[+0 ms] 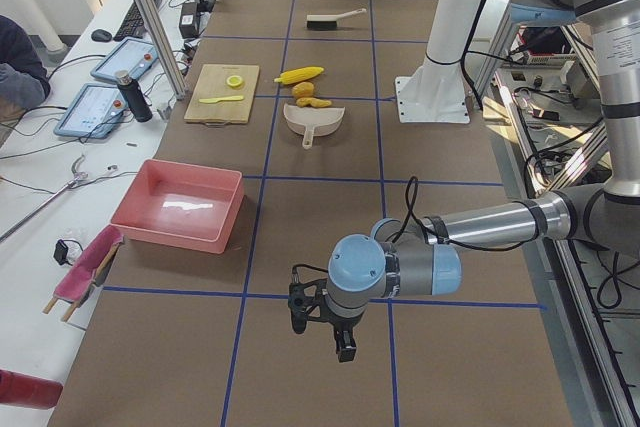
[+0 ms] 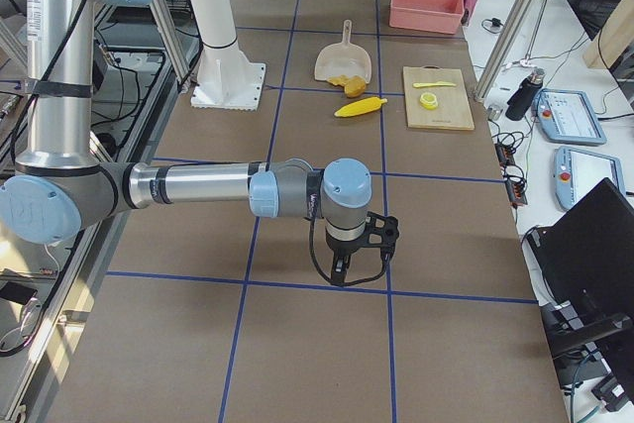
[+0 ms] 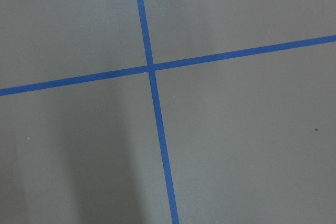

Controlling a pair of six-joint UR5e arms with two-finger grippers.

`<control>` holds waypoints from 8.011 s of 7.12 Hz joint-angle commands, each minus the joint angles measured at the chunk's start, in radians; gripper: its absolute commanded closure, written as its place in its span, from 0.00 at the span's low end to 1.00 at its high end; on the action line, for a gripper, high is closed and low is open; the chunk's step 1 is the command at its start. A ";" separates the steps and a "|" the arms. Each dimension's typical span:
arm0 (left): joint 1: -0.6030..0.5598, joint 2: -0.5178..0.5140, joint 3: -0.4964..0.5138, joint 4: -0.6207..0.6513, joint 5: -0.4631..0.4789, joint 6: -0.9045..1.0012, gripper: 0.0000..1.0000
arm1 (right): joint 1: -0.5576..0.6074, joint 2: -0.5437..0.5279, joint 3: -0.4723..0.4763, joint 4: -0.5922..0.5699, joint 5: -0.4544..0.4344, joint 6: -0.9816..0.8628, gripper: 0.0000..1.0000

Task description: Sweep and dump trash into bin

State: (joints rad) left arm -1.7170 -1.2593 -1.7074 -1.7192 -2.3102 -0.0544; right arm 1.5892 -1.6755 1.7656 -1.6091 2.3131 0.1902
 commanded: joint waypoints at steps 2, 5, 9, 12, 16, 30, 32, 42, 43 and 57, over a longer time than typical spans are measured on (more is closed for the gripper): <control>-0.001 -0.002 -0.008 0.003 -0.003 -0.001 0.01 | 0.002 0.000 0.002 -0.002 0.000 0.000 0.00; -0.001 -0.006 -0.032 0.003 -0.005 -0.001 0.01 | 0.006 -0.007 0.011 -0.002 -0.001 0.002 0.00; 0.001 -0.018 -0.050 0.003 -0.006 -0.005 0.01 | 0.006 -0.010 0.003 -0.003 -0.001 0.005 0.00; 0.093 -0.102 -0.104 -0.002 -0.012 0.004 0.01 | 0.006 -0.010 0.006 -0.003 0.000 0.012 0.00; 0.327 -0.258 -0.213 -0.176 -0.009 0.192 0.01 | 0.000 -0.004 0.000 0.000 0.000 0.018 0.00; 0.886 -0.515 -0.187 -0.191 0.156 0.418 0.05 | -0.653 0.008 0.308 0.125 -0.091 0.556 0.00; 0.916 -0.580 -0.137 -0.194 0.190 0.415 0.04 | -0.716 -0.022 0.304 0.178 -0.145 0.594 0.00; 1.036 -0.703 -0.035 -0.128 0.149 0.382 0.10 | -0.868 -0.101 0.241 0.336 -0.126 0.744 0.00; 1.033 -0.703 -0.037 -0.103 0.163 0.459 0.10 | -0.868 -0.107 0.245 0.337 -0.117 0.749 0.16; 0.984 -0.669 -0.020 -0.123 0.157 0.516 0.23 | -0.736 -0.089 0.467 0.119 -0.071 0.736 1.00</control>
State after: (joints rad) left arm -0.7297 -1.9292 -1.7246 -1.8397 -2.1521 0.4665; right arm 0.8242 -1.7956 2.1554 -1.3653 2.2284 0.9277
